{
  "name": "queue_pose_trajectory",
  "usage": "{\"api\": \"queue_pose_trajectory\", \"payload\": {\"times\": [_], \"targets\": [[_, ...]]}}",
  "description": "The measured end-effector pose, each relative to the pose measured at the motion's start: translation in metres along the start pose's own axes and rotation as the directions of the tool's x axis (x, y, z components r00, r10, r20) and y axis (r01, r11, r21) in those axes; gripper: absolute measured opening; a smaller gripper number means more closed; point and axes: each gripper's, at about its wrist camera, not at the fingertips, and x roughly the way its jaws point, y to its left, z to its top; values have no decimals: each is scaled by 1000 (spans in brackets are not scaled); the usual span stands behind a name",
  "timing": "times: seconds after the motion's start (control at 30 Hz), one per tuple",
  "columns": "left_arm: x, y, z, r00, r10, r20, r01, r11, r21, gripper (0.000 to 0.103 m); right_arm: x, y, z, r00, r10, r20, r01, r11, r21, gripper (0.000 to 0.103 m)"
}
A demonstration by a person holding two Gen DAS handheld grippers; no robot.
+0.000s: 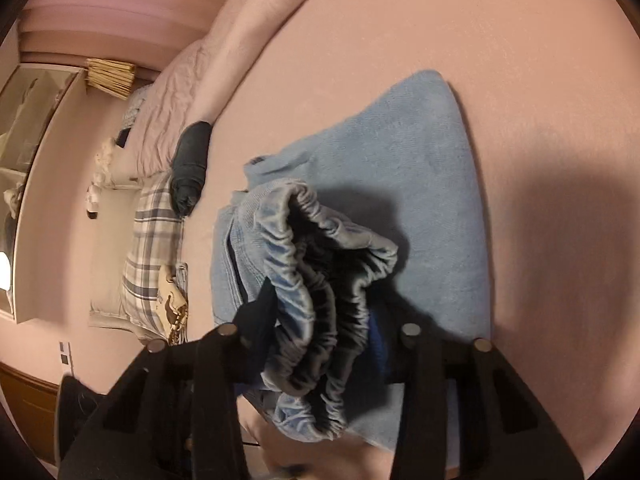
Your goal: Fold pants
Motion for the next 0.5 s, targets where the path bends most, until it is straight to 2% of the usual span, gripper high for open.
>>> {"api": "queue_pose_trajectory", "payload": {"times": [0.1, 0.17, 0.2, 0.27, 0.3, 0.4, 0.5], "targets": [[-26, 35, -2, 999, 26, 40, -21, 993, -119, 56, -2, 2, -5, 1000, 11, 17, -10, 999, -33, 27], [-35, 65, -3, 996, 68, 56, -54, 974, -221, 56, 0, 5, -4, 999, 21, 29, -20, 999, -37, 27], [-37, 84, -4, 995, 87, 53, -67, 953, -295, 57, -2, 8, -3, 999, 28, 35, -26, 999, -47, 26], [-36, 105, -8, 996, 78, 48, -54, 921, -386, 56, -8, 9, -5, 998, 37, 42, -35, 998, -58, 26], [-32, 118, -10, 997, 70, 35, -47, 892, -449, 56, -10, 11, -4, 998, 41, 47, -38, 997, -67, 26], [-29, 125, -24, 999, 29, 32, -9, 860, -510, 56, -20, 25, 0, 996, 45, 72, -37, 994, -106, 25], [-23, 117, -19, 999, 5, 32, 11, 874, -486, 56, -34, 27, 3, 993, 57, 99, -46, 992, -117, 25]]}}
